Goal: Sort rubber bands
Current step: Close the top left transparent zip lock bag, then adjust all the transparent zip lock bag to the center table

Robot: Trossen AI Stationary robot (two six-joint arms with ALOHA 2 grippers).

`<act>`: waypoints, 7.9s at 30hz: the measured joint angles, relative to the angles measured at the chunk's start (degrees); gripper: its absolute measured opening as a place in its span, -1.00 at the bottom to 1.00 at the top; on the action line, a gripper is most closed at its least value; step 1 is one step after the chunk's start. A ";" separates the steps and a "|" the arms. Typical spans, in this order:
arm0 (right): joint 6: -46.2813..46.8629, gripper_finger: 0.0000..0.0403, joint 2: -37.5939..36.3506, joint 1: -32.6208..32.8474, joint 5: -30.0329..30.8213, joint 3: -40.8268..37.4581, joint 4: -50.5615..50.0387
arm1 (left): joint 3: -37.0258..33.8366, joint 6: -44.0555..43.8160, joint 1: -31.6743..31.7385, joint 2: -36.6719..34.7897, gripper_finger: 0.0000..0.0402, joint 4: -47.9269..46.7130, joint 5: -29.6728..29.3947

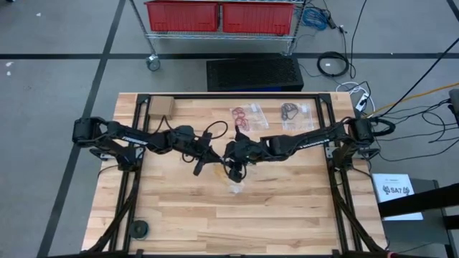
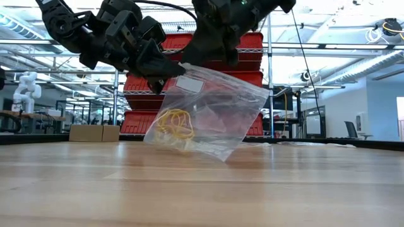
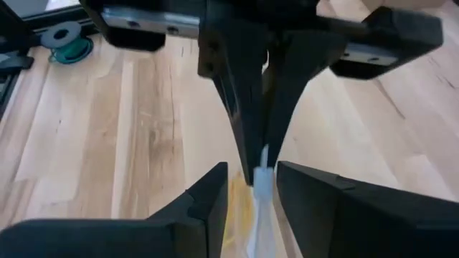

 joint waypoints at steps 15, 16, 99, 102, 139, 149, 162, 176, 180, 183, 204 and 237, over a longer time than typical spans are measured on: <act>0.78 -0.79 0.11 -1.44 -0.24 1.96 -5.77 | 0.00 0.55 0.00 0.00 -1.00 -0.27 -0.41; 0.67 -0.83 0.11 -1.44 -0.24 1.96 -5.84 | 0.00 0.57 0.02 0.00 -1.00 -0.30 -0.42; 12.79 -0.96 -4.06 5.61 1.48 1.87 -41.27 | -0.09 1.46 0.00 -4.35 -1.00 -6.44 -1.12; 13.07 -0.96 -5.30 6.45 2.07 1.89 -41.95 | -0.09 1.46 0.00 -4.28 -1.00 -7.76 -1.42; 13.26 -1.00 -6.27 9.05 10.82 -5.43 -31.59 | 0.08 4.46 -0.49 -3.77 -0.27 -8.99 -7.43; 25.06 -1.00 -6.23 9.00 17.23 -18.64 -10.41 | 9.47 6.39 -2.21 13.08 -0.87 -10.77 -4.18; 26.77 -1.00 -6.25 9.55 19.61 -18.65 -14.21 | 20.51 20.10 -4.35 20.39 -0.98 -38.68 -20.86; 35.08 -1.00 -6.25 2.00 33.01 -18.63 -16.94 | 12.43 2.11 -11.10 5.39 -1.00 -48.87 -42.88; 28.41 -1.00 -6.25 -5.99 28.40 -18.63 -10.54 | 4.71 -2.84 -12.35 -2.33 -1.00 -44.65 -43.32; 22.59 -1.00 -6.25 -12.35 26.60 -18.63 -1.31 | -0.02 -3.63 -12.35 -6.13 -1.00 -38.13 -43.29; 18.55 -1.00 5.99 -21.57 12.74 -18.61 8.72 | -1.84 -5.01 -7.39 10.84 -1.00 -3.75 -32.82; 22.05 -1.00 -16.29 -8.95 10.75 -18.66 -25.00 | -8.68 -10.64 -6.73 0.83 -1.00 1.35 -33.74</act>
